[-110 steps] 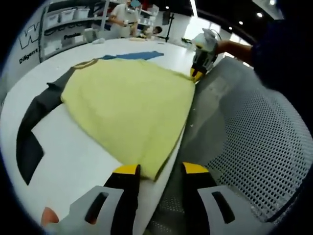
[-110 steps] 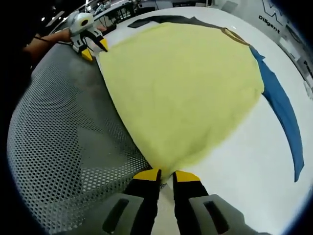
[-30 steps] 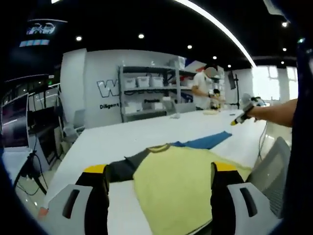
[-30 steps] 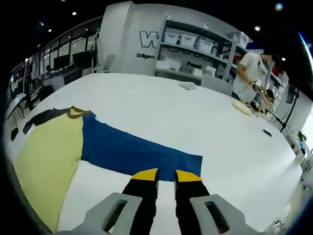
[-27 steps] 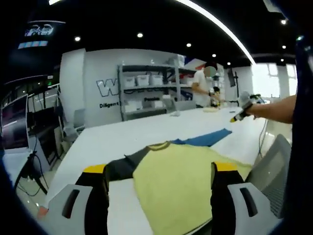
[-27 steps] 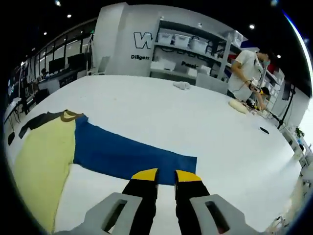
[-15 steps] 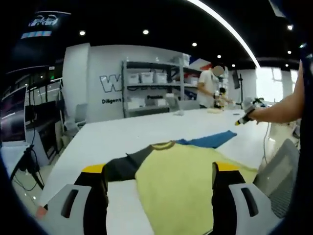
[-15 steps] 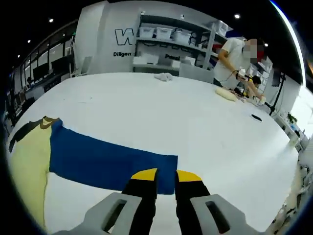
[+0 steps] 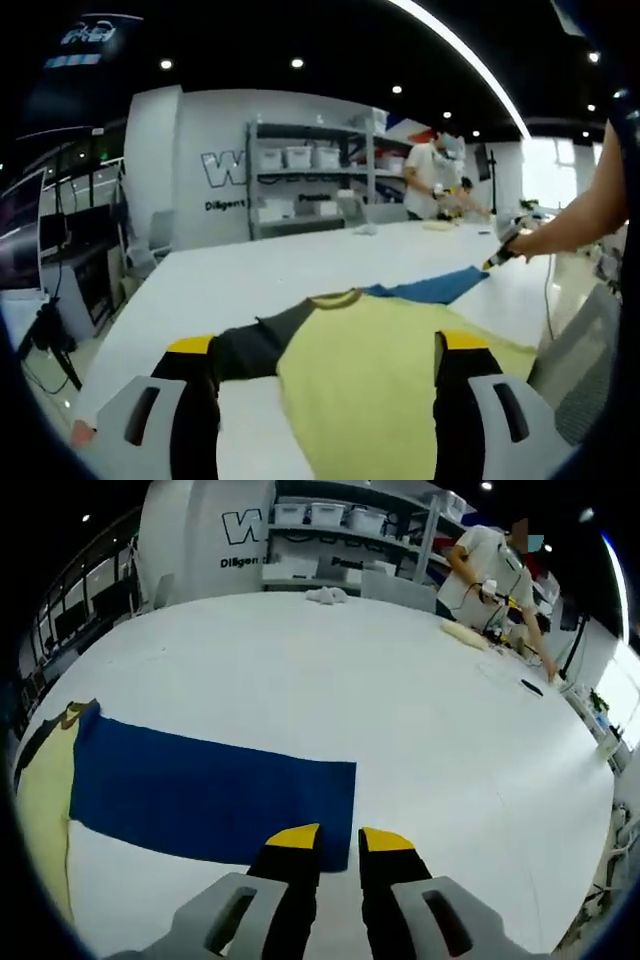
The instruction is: Fold the garment on the visible template until the final outline fits inside the template.
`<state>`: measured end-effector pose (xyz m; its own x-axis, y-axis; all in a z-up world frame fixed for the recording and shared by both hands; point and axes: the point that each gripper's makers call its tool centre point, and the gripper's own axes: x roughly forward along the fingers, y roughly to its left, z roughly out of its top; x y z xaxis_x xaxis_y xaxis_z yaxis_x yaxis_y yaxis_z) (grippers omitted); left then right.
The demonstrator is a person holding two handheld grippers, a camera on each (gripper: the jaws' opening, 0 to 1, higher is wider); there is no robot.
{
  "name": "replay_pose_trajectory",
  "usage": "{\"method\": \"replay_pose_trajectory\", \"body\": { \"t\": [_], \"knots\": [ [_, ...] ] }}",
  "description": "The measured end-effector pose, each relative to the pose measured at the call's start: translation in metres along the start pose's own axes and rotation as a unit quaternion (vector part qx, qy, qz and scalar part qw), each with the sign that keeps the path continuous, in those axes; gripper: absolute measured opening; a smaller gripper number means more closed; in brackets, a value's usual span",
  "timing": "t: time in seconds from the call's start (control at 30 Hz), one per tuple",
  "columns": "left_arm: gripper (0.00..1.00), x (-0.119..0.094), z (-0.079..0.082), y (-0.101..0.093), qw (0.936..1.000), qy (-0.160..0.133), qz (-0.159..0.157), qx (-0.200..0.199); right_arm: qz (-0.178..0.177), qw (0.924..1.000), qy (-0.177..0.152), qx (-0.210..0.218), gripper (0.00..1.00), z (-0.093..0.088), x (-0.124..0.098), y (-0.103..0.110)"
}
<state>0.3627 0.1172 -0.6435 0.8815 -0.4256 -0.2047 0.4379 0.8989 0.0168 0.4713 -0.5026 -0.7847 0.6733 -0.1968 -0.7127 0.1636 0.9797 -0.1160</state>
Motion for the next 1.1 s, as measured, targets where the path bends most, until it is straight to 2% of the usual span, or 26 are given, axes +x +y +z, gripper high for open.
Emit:
{"method": "replay_pose_trajectory", "body": {
  "t": [0.23,0.37,0.5,0.73,0.9,1.1],
  "knots": [
    [0.88,0.009,-0.003,-0.006,0.9998,0.004,-0.018,0.009,-0.001,1.0000,0.004,0.006,0.13,-0.002,0.001,0.003],
    [0.86,0.008,-0.005,-0.005,0.9998,0.008,-0.020,0.003,0.007,0.9998,0.016,0.005,0.15,-0.008,0.004,0.007],
    [0.85,0.007,-0.005,-0.004,0.9998,0.009,-0.018,0.000,0.009,0.9999,0.012,0.007,0.14,-0.007,0.004,0.009],
    [0.83,0.008,-0.007,-0.008,0.9996,0.012,-0.026,-0.001,0.018,0.9994,0.006,0.027,0.09,-0.007,0.004,0.010],
    [0.82,0.008,-0.009,-0.009,0.9994,0.016,-0.030,-0.001,0.020,0.9993,0.003,0.032,0.01,-0.006,0.006,0.008],
    [0.81,0.008,-0.010,-0.011,0.9993,0.019,-0.032,0.000,0.013,0.9998,-0.003,0.012,0.00,-0.004,0.010,0.008]
  ]
}}
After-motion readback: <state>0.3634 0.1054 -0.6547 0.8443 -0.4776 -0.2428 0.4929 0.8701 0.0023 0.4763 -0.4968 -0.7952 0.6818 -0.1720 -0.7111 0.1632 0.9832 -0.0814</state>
